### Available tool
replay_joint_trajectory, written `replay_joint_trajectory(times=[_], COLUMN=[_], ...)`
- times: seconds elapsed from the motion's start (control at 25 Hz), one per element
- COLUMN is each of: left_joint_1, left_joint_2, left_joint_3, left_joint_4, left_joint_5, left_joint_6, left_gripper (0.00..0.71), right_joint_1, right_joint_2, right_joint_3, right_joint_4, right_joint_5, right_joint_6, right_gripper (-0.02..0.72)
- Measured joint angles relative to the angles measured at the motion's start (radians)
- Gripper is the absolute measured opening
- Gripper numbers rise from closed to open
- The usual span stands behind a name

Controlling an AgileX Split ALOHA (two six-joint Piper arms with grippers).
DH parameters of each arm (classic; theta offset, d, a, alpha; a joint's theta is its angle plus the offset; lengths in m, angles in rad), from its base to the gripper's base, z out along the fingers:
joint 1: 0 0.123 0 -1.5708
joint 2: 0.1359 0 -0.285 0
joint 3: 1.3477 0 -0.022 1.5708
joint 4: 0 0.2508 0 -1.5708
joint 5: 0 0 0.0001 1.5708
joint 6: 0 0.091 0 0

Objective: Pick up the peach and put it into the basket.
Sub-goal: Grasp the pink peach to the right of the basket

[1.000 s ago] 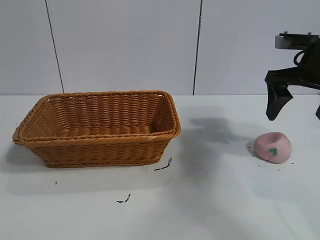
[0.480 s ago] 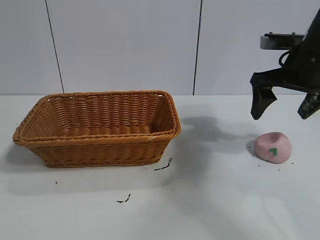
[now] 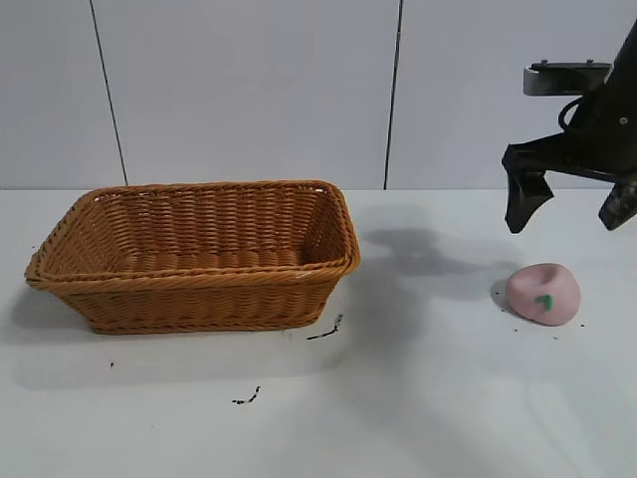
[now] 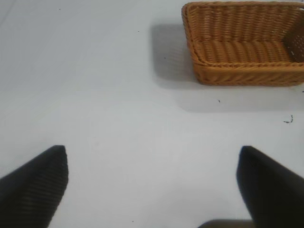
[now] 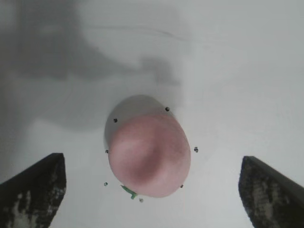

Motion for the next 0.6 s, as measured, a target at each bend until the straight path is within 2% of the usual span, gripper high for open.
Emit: replay_joint_trajectory(times=[0.28,0.6], left_joint_1=[0.0,0.0], left_joint_2=[0.0,0.0], left_joint_3=[0.0,0.0], left_joint_4=[0.0,0.0], left_joint_5=[0.0,0.0], left_joint_6=[0.0,0.0], left_gripper=[0.693,0.693], right_joint_1=[0.0,0.0], right_joint_2=[0.107,0.154], right_joint_3=[0.0,-0.001], right_joint_4=[0.012,0.014], right_joint_5=[-0.055,-0.08], right_joint_6=[0.0,0.0], right_gripper=[0.684,0.681])
